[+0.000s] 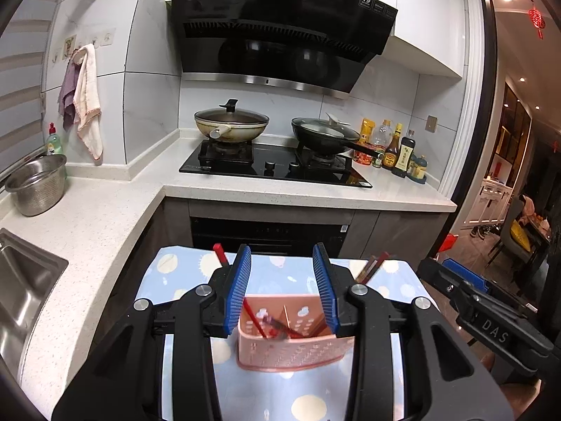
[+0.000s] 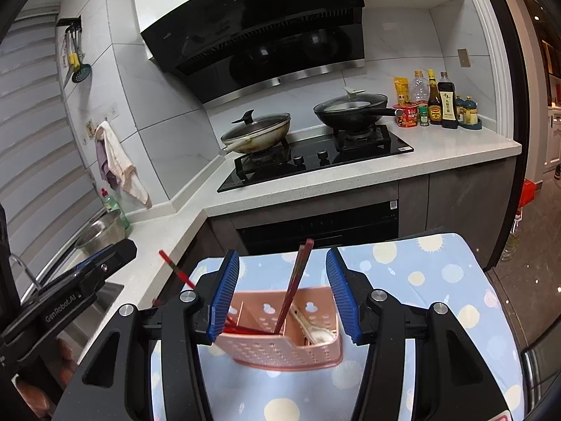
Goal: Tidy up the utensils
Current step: 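Move both open tools back over the remaining green chopsticks and spoon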
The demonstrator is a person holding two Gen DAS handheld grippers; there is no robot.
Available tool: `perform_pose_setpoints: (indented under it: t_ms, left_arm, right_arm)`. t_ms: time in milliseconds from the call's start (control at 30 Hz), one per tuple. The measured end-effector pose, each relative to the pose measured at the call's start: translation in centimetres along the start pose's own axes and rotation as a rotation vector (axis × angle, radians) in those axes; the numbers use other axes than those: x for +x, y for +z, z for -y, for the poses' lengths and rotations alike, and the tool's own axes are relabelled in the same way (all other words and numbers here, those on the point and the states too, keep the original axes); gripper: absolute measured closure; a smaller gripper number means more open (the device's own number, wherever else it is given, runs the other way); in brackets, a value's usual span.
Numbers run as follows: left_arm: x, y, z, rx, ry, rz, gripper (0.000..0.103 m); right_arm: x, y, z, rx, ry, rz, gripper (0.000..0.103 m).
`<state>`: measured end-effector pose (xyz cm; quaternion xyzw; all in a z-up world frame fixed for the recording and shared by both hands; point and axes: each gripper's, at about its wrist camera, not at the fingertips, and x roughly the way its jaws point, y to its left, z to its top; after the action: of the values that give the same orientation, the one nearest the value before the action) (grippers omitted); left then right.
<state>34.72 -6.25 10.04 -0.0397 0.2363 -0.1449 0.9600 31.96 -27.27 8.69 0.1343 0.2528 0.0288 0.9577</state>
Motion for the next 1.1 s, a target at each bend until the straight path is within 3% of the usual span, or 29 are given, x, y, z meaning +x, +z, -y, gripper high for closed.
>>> perform_pose_setpoints:
  t_ms: [300, 700, 1100]
  left_arm:
    - [-3.9, -4.4, 0.0, 0.024, 0.01, -0.062, 0.068]
    - [-7.7, -15.0, 0.0, 0.034, 0.037, -0.233, 0.068]
    - [-10.0, -25.7, 1.0, 0.045, 0.035, -0.431, 0.068]
  right_arm:
    - [-4.5, -5.7, -0.3, -0.075, -0.032, -0.081, 0.052]
    - [-9.7, -17.0, 1.1, -0.097, -0.091, -0.263, 0.052]
    - [-12.1, -27.9, 1.1, -0.105, -0.102, -0.449, 0.056]
